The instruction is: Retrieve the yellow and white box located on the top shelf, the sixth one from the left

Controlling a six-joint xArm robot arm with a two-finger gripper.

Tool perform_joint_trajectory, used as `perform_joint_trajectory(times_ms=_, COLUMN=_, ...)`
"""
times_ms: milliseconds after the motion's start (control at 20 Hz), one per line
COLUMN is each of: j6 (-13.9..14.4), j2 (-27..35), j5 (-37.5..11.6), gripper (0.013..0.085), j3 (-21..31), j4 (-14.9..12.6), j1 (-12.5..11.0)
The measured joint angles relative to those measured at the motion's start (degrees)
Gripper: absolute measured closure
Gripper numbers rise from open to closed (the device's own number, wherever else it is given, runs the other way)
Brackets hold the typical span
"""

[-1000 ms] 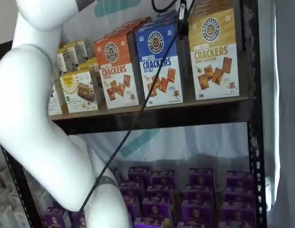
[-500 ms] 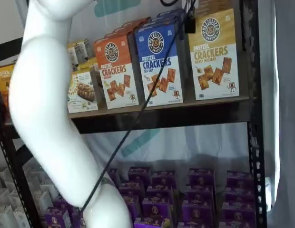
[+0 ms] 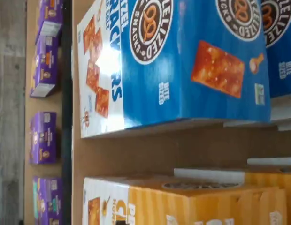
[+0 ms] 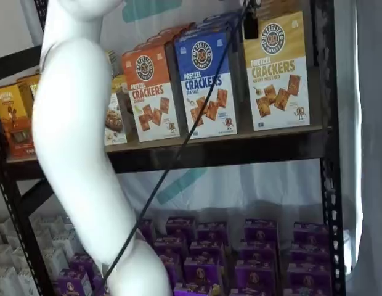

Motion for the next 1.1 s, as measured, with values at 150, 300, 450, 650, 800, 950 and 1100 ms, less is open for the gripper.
perform_joint_trajectory(times_ms=150, j6=0.4, j2=1.2, j5=0.1, gripper=0.0130, j3=-1.4, j4=-1.7, j1=1.0)
perform_joint_trajectory(times_ms=300, j6=0.8, j2=2.1, j5=0.5, gripper=0.0130, j3=-2.6, j4=-3.3, j1=1.9)
perform_joint_trajectory(times_ms=450, j6=1.1, j2=3.0, j5=0.6, gripper=0.0130, j3=-3.7, j4=-5.1, j1=2.7)
perform_joint_trajectory(times_ms=650, j6=1.7, j2=4.9, j5=2.1, gripper=0.0130, j3=-6.3, j4=-8.2, j1=4.0)
perform_joint_trajectory(times_ms=800, j6=2.2, j2=6.8, j5=3.7, gripper=0.0130, j3=-9.0, j4=-9.7, j1=4.7)
perform_joint_trajectory(times_ms=950, j6=2.6, j2=8.2, j5=4.4, gripper=0.0130, j3=-10.7, j4=-10.3, j1=5.1)
perform_joint_trajectory(times_ms=1100, j6=2.7, j2=8.8, j5=4.0, gripper=0.0130, j3=-11.2, j4=-11.4, j1=5.7)
